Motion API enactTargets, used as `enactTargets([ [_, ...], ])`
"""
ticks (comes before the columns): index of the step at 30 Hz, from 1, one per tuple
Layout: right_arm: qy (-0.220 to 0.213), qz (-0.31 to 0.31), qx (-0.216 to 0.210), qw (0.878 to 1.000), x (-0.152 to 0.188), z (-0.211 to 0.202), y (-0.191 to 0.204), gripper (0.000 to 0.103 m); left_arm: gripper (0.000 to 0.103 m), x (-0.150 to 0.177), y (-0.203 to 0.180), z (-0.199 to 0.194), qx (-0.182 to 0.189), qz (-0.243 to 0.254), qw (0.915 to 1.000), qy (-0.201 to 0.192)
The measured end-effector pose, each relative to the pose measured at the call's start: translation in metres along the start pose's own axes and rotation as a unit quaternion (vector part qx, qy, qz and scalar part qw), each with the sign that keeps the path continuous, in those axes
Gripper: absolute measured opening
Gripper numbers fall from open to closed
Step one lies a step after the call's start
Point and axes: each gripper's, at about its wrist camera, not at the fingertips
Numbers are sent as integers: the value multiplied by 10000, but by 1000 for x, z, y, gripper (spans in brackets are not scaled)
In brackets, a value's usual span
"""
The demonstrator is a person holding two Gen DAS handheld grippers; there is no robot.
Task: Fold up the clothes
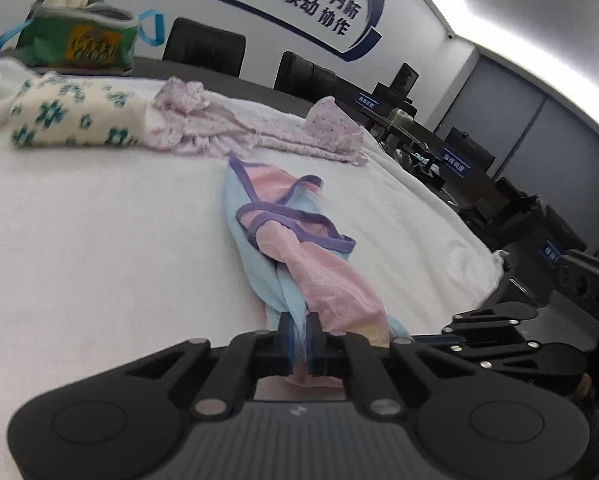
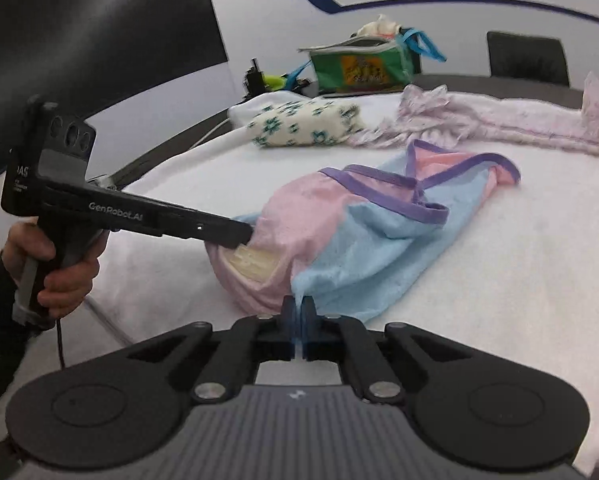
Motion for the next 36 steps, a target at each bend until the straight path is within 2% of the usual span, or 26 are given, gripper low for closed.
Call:
enactTargets([
  [2, 206, 46, -94, 9997, 11, -6, 5, 2, 8, 12, -2, -3, 9, -95, 9999, 50],
  [4, 307, 50, -10, 9995, 18, -11, 7, 7, 14, 10, 4, -7, 34, -188, 9998, 35],
  [5, 212, 85, 77, 9997, 18, -16, 5, 17, 15, 4, 8, -11, 31, -210, 9998, -45],
  [6, 64, 183, 194, 9996, 14, -23, 1, 33, 16, -8, 11, -15, -18, -172, 9997, -148],
  [8, -409, 412, 467, 9972, 2, -38, -13, 46, 30, -39, 16, -17, -149, -65, 9994, -293],
  [9, -633, 545, 552, 9950, -8, -42, -23, 46, 34, -58, 19, -13, -209, -28, 9993, -311],
  [10, -850, 679, 629, 9921, -19, -45, -34, 47, 45, -77, 22, -8, -269, 10, 9991, -329],
  [11, -1002, 860, 763, 9883, -32, -42, -48, 50, 50, -99, 25, 6, -307, 145, 9990, -278],
  [13, -974, 1157, 917, 9842, -60, -18, -80, 51, 50, -136, 34, 45, -593, 137, 9979, -229],
  [14, -866, 1422, 993, 9810, -75, -1, -98, 51, 50, -152, 38, 70, -764, 171, 9969, -74],
  [17, -439, 2083, 1070, 9712, -110, 49, -142, 51, 49, -177, 50, 137, -1164, 171, 9928, 223],
  [20, -164, 2457, 1182, 9620, -127, 84, -165, 51, 47, -179, 60, 176, -993, -43, 9939, 469],
  [21, -115, 2465, 1210, 9615, -128, 91, -166, 47, 47, -177, 58, 180, -947, 40, 9946, 422],
  [22, -69, 2471, 1232, 9611, -129, 97, -166, 39, 41, -175, 55, 182, -938, 196, 9948, 341],
  [23, 1, 2327, 1190, 9652, -131, 102, -163, 15, 5, -174, 53, 184, -885, 303, 9949, 375],
  [24, 75, 2162, 1138, 9697, -133, 107, -159, 8, 4, -173, 54, 184, -807, 274, 9951, 494],
  [25, 88, 1913, 1129, 9750, -137, 111, -151, 7, 0, -172, 56, 180, -816, 186, 9952, 503],
  [27, -1, 1030, 1066, 9890, -152, 116, -127, 5, 0, -170, 58, 163, -991, 84, 9946, 307],
  [29, -79, 188, 939, 9954, -167, 120, -101, 5, 0, -170, 59, 141, -1346, 96, 9908, -69],
  [32, -67, -540, 795, 9954, -190, 137, -83, 5, 1, -174, 66, 118, -1967, -13, 9797, -397],
  [34, 79, -776, 802, 9937, -203, 156, -81, 5, 4, -176, 75, 123, -2194, -131, 9751, -307],
  [35, 238, -743, 871, 9931, -208, 170, -87, 13, 10, -175, 80, 123, -2209, -215, 9748, -242],
  [36, 414, -626, 1091, 9912, -210, 182, -94, 31, 12, -173, 85, 121, -2185, -309, 9752, -178],
])
Point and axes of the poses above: each gripper's, at about its wrist camera, not at the fingertips, and z roughly the way its jaws point, y to its left, x to its underside, and after that the axes turned 1 degree about y, right-handed
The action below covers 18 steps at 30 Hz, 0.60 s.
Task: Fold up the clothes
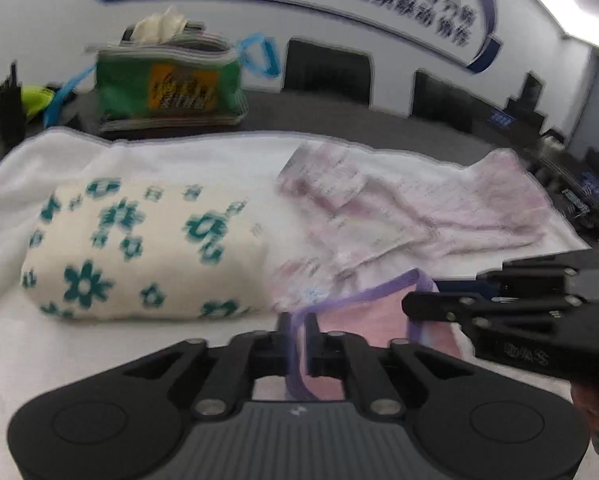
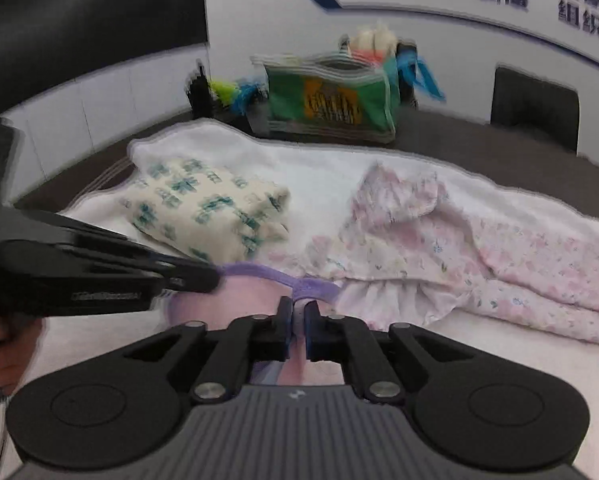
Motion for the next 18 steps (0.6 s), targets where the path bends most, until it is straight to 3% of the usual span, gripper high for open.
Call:
enactTargets([
  [2, 212, 193, 475, 9985, 0, 15, -7, 40, 18, 2, 18, -15, 214, -182, 9996, -101],
  [4, -206, 263, 414, 9986, 10, -4, -10, 40, 26, 1, 39, -36, 273, -425, 9981, -354],
  [7, -536, 278, -228, 9979, 17, -30, -3, 40, 29, -3, 60, -62, 314, -771, 9941, -700],
  [9, -468, -45, -628, 9969, 18, -35, 18, 40, 30, -4, 62, -69, 372, -845, 9927, -780],
  [13, -181, -781, -973, 9920, 15, -10, 66, 40, 33, 5, 54, -66, 376, -775, 9940, -676],
  [14, -41, -793, -905, 9927, 15, 0, 68, 35, 33, 7, 52, -63, 372, -757, 9945, -620],
  [15, 107, -791, -819, 9934, 14, 10, 70, 11, 33, 9, 51, -60, 371, -757, 9947, -587],
  [16, 255, -788, -734, 9939, 14, 20, 72, 0, 33, 13, 51, -60, 392, -747, 9948, -567],
  [18, 334, -618, -730, 9949, 18, 20, 62, 1, 34, 19, 51, -61, 440, -696, 9952, -523],
])
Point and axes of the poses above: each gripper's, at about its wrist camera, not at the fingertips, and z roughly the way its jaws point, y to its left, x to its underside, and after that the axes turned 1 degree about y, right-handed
